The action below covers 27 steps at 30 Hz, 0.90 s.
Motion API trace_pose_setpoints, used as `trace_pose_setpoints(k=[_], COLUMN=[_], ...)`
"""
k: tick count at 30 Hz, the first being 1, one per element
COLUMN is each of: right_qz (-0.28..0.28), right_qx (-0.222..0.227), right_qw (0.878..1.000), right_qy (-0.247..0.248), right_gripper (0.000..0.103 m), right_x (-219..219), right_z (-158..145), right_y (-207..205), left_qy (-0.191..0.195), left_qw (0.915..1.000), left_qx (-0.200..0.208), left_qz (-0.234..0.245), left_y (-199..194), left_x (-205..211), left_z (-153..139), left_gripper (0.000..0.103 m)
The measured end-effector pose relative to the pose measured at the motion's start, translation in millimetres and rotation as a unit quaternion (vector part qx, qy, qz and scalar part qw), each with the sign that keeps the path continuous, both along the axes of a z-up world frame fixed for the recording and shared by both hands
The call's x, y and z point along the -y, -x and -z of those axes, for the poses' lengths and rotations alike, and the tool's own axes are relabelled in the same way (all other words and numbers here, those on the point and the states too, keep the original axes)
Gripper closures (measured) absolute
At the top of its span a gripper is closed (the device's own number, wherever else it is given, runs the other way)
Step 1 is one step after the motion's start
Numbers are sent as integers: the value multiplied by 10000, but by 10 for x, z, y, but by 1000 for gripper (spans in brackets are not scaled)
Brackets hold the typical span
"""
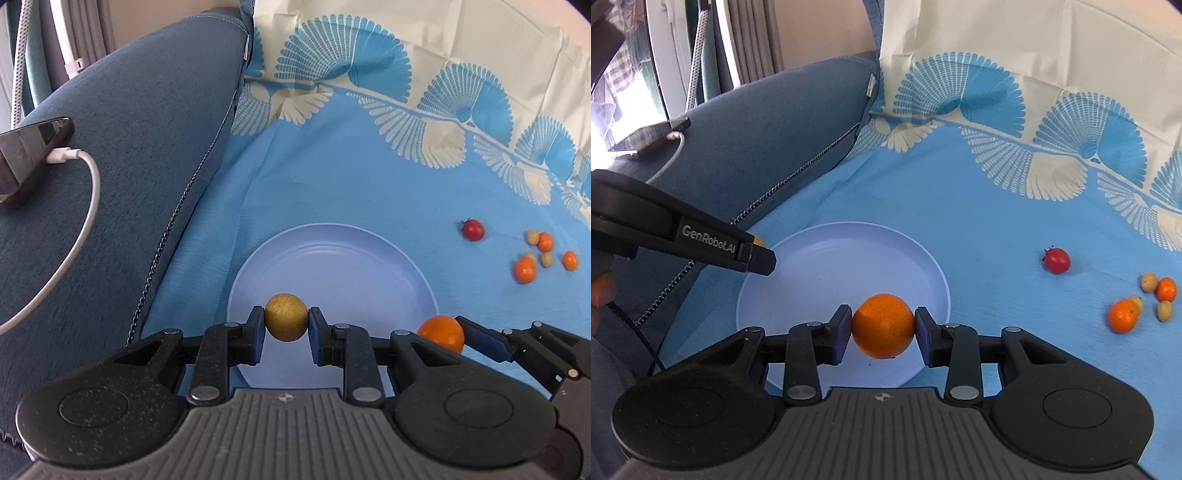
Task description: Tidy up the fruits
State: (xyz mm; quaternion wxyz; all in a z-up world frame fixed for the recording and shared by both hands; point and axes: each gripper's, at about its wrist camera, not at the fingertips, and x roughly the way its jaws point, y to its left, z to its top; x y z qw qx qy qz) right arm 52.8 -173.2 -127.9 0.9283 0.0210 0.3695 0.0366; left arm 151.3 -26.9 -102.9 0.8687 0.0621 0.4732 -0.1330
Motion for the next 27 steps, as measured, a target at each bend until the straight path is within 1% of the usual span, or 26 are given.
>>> trace_pose_setpoints(k=[3, 6, 7, 8, 9, 10, 11, 12, 14, 15, 16, 18, 20, 22, 25, 27], right_qz=[-53, -115, -165, -218, -235, -206, -142, -81, -55, -41, -16, 25, 60, 184, 380, 453], right_qx=[-21, -15, -38, -76, -95, -63, 27, 133, 263, 301, 346, 427, 458, 446, 370, 307], right_qw=[10000, 9999, 9998, 9997, 9997, 9996, 9996, 9996, 9993, 9993, 9993, 9990, 9989, 9988, 9985, 9984], right_qy=[25, 82, 76, 25, -69, -158, -222, -255, -242, -202, -166, -127, -76, -56, -109, -150], right_gripper=[64, 64, 64, 64, 62, 46, 38, 29, 26, 24, 19, 12, 9, 5, 4, 3], right_x=[-12, -37, -49, -52, -41, -27, -24, -16, -7, -5, -13, -29, -61, -99, -143, -161], right_z=[35, 58, 65, 62, 48, 21, -21, -69, -173, -226, -275, -364, -438, -486, -516, -535], right_y=[-63, -117, -132, -152, -167, -165, -145, -114, -29, 26, 97, 272, 462, 662, 915, 1032], left_qy=[-88, -98, -57, 13, 109, 208, 317, 315, 141, 52, -23, -194, -288, -254, -151, -177], left_qw=[10000, 10000, 10000, 10000, 9999, 9997, 9991, 9988, 9989, 9987, 9985, 9978, 9971, 9971, 9973, 9971], left_qx=[3, 11, 19, 14, 21, 88, 272, 382, 453, 493, 530, 555, 523, 429, 311, 334], left_qz=[-4, -3, 29, 73, 93, 71, 15, 5, 13, -65, -141, -296, -473, -573, -654, -656], left_y=[-48, -80, -82, -77, -64, -35, 24, 71, 153, 211, 280, 424, 586, 737, 957, 1079], left_x=[6, -7, -19, -28, -48, -77, -123, -145, -163, -186, -212, -252, -298, -340, -396, -395], left_z=[50, 70, 58, 31, -12, -66, -142, -201, -291, -330, -371, -448, -520, -564, -620, -652], left_gripper=[76, 75, 73, 51, 16, 3, 0, 0, 0, 0, 0, 0, 0, 0, 0, 0])
